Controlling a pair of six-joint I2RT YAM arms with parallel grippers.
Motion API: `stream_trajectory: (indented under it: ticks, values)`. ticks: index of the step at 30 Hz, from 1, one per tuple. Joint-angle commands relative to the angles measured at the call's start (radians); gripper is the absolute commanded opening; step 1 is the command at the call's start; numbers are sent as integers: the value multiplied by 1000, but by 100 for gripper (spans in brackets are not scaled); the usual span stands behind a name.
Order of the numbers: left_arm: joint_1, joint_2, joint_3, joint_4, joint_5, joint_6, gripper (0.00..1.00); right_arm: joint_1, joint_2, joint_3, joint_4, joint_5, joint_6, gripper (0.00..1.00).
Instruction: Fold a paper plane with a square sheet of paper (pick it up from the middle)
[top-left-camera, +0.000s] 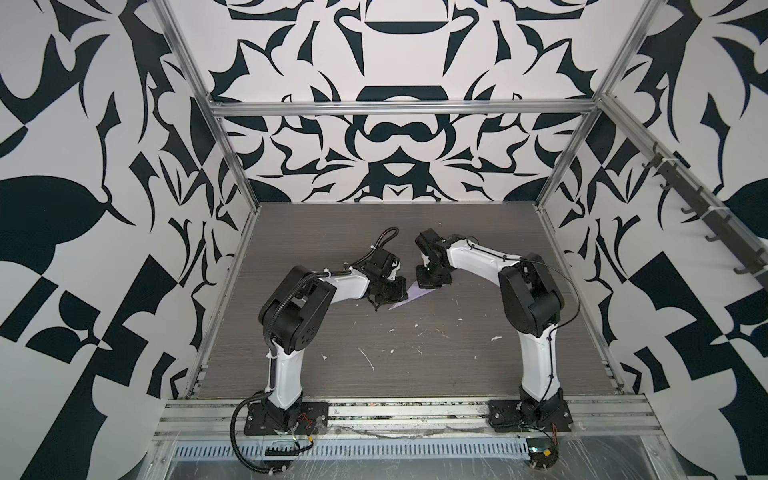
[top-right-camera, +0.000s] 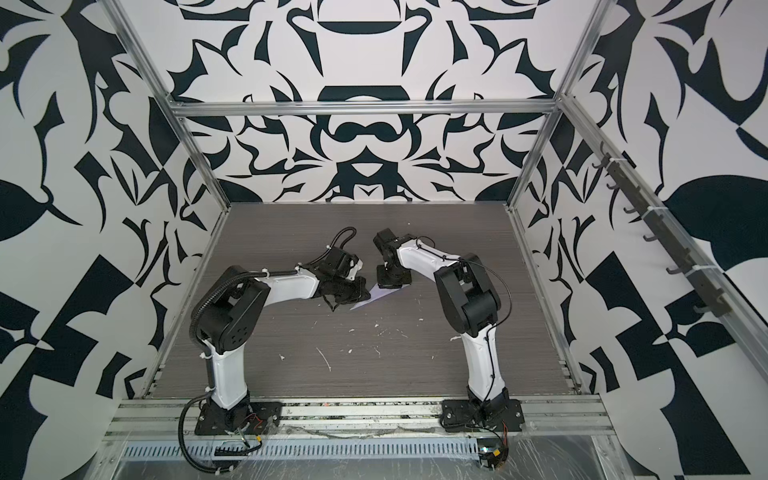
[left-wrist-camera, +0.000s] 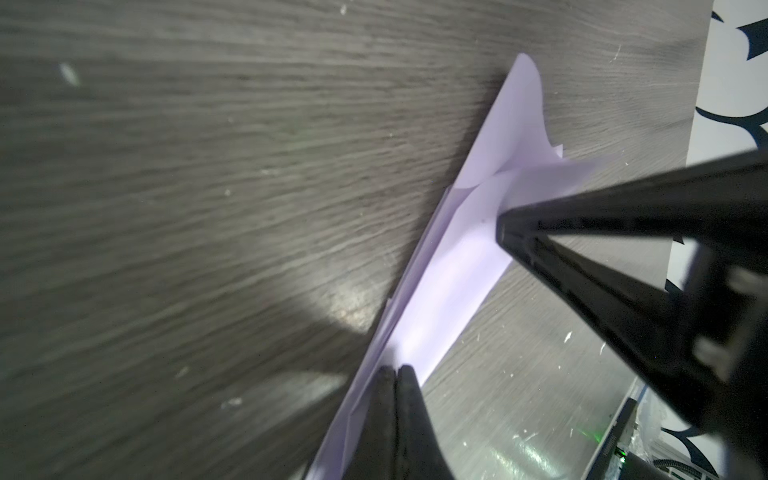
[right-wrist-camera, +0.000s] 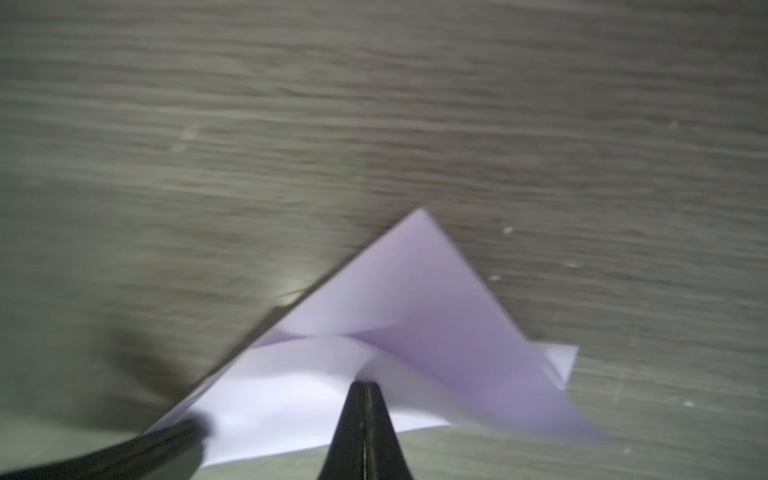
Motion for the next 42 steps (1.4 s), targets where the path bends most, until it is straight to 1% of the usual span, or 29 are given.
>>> stream_trajectory:
  ticks: [1,11,17,20,23,25,29,35,42]
  values:
    - [1,48,-11,-105,-25,12,5,-21,-25,-15,-50,78,-18,7]
    - [1,47,-13,-105,-24,12,5,-115,-51,-71,-78,173,-12,4]
    - [1,48,-3,-105,-18,15,5,-119,-111,-49,-101,190,-8,3]
    - [0,47,3,-108,-13,16,5,-85,-169,-50,-67,121,-11,3]
    - [0,47,9,-111,-9,16,5,-34,-190,-63,2,-16,-5,4]
    - [1,47,12,-111,-5,16,5,-4,-175,-58,31,-81,9,4]
    - [0,49,17,-113,1,12,5,37,-132,-33,65,-144,30,4]
    - [1,38,20,-115,11,-1,5,43,-84,-23,77,-170,41,4]
    - [7,18,21,-89,45,-37,7,43,-47,-35,45,-122,34,3]
